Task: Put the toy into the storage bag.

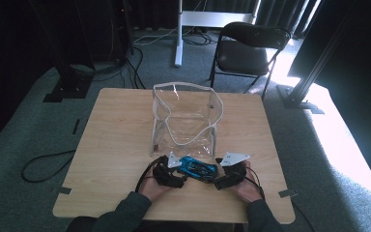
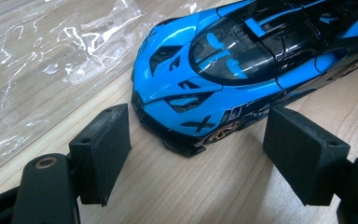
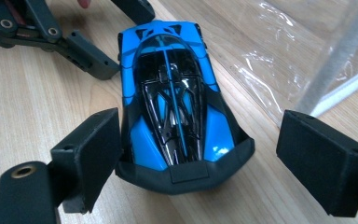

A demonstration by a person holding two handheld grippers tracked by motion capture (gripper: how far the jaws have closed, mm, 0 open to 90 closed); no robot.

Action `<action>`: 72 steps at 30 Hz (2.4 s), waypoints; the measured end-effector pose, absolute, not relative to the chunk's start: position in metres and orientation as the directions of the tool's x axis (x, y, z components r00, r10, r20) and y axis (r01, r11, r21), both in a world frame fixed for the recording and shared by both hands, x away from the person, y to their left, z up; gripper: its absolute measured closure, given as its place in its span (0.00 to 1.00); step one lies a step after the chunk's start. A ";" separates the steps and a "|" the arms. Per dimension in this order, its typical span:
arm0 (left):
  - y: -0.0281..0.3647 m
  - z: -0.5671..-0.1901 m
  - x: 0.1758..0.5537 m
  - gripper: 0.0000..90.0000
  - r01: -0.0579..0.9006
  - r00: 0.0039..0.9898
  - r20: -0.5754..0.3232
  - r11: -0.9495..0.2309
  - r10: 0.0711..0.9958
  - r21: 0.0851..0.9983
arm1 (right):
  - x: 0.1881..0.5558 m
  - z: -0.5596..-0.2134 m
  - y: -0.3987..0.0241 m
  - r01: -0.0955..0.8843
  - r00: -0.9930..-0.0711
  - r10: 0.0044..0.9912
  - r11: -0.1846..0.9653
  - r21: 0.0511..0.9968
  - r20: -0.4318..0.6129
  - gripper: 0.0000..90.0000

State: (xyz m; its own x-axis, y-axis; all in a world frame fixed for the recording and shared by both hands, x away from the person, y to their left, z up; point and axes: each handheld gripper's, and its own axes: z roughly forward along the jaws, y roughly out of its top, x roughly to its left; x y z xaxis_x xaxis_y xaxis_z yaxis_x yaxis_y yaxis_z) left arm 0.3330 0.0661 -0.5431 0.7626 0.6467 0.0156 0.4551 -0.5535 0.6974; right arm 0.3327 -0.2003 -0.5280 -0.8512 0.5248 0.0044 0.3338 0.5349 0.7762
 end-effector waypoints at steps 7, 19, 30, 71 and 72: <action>0.063 -0.543 0.333 0.26 0.450 0.768 0.016 -0.558 0.640 0.698 | 0.336 -0.547 -0.187 0.328 -0.865 0.500 0.614 0.718 -0.032 0.17; 0.062 -0.544 0.332 0.26 0.441 0.775 0.017 -0.558 0.632 0.703 | 0.332 -0.542 -0.191 0.307 -0.885 0.465 0.586 0.750 -0.001 0.27; 0.062 -0.545 0.330 0.26 0.432 0.781 0.013 -0.556 0.624 0.710 | 0.321 -0.518 -0.191 0.248 -0.872 0.484 0.561 0.790 -0.070 0.27; 0.062 -0.545 0.329 0.26 0.430 0.780 0.015 -0.553 0.625 0.714 | 0.317 -0.458 -0.231 0.212 -0.809 0.584 0.393 0.895 -0.065 0.27; 0.062 -0.545 0.329 0.26 0.430 0.780 0.015 -0.553 0.625 0.714 | 0.317 -0.457 -0.232 0.209 -0.807 0.586 0.393 0.895 -0.069 0.27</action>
State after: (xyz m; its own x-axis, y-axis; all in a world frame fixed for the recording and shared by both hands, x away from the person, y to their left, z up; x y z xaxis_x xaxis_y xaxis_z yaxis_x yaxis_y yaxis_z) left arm 0.3292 0.0622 -0.5453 0.7802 0.6253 0.0147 0.4296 -0.5528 0.7140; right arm 0.3169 -0.2317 -0.4572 -0.8071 0.5864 -0.0687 0.2093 0.3930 0.8954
